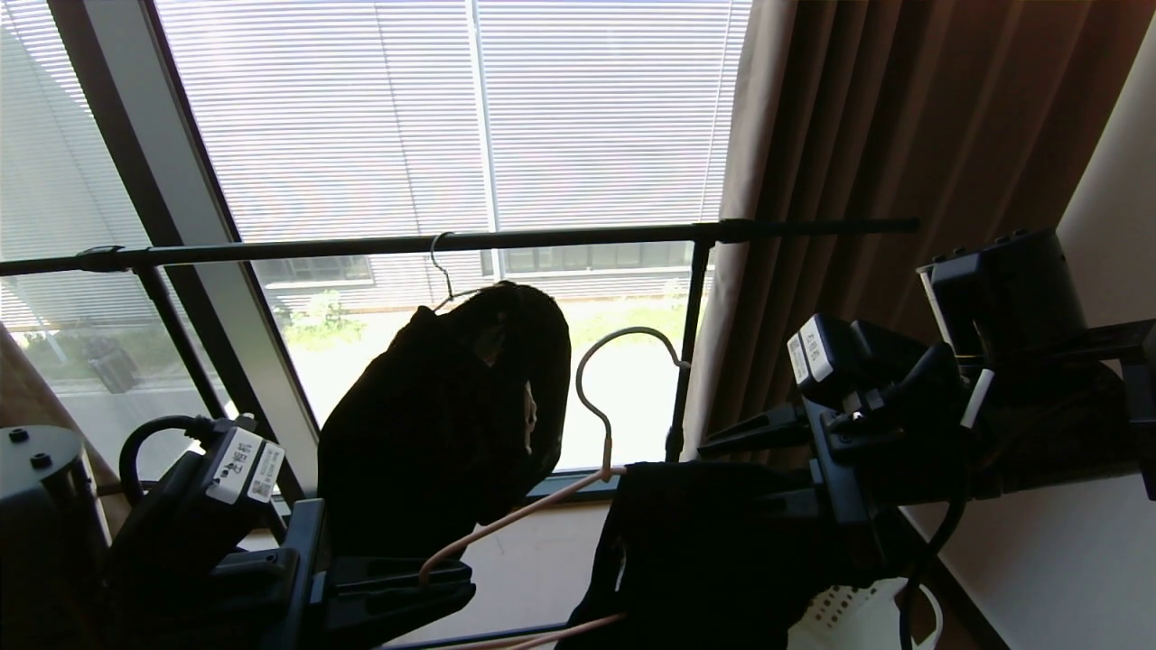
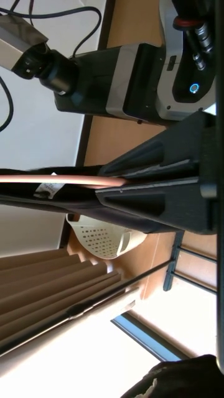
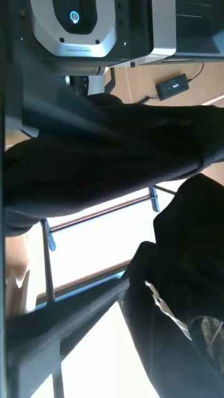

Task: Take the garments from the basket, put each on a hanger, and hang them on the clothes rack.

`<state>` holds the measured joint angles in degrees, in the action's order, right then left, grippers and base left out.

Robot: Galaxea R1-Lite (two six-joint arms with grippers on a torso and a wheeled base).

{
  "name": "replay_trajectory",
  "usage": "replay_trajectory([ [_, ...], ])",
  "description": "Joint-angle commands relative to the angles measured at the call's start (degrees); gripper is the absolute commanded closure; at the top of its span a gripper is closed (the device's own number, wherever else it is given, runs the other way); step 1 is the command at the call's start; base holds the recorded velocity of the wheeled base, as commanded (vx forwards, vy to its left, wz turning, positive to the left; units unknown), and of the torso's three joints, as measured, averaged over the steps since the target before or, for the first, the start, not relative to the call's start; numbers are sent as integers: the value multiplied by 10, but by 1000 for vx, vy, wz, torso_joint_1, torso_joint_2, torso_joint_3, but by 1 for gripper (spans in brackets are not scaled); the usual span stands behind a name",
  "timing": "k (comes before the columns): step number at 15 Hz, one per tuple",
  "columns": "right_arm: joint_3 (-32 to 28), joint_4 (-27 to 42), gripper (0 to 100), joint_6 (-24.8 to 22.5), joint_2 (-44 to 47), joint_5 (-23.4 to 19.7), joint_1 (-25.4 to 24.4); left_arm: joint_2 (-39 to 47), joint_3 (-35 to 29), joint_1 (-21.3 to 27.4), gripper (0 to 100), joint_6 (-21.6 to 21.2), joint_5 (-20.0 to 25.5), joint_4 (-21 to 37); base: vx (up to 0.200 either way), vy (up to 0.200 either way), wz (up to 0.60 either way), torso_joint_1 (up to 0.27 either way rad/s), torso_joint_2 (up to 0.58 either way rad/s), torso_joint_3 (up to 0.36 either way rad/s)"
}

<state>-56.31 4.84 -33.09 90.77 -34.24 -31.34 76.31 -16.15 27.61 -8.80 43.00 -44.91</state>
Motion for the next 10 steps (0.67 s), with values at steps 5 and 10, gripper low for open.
replay_trajectory([
  [5,1,-1,100,1,-1,0,0,15,-3,-1,100,-2,-1,-1,0,0,0,0,0,0],
  [10,1,-1,100,1,-2,0,0,15,-4,-1,100,0,-1,-1,0,0,0,0,0,0],
])
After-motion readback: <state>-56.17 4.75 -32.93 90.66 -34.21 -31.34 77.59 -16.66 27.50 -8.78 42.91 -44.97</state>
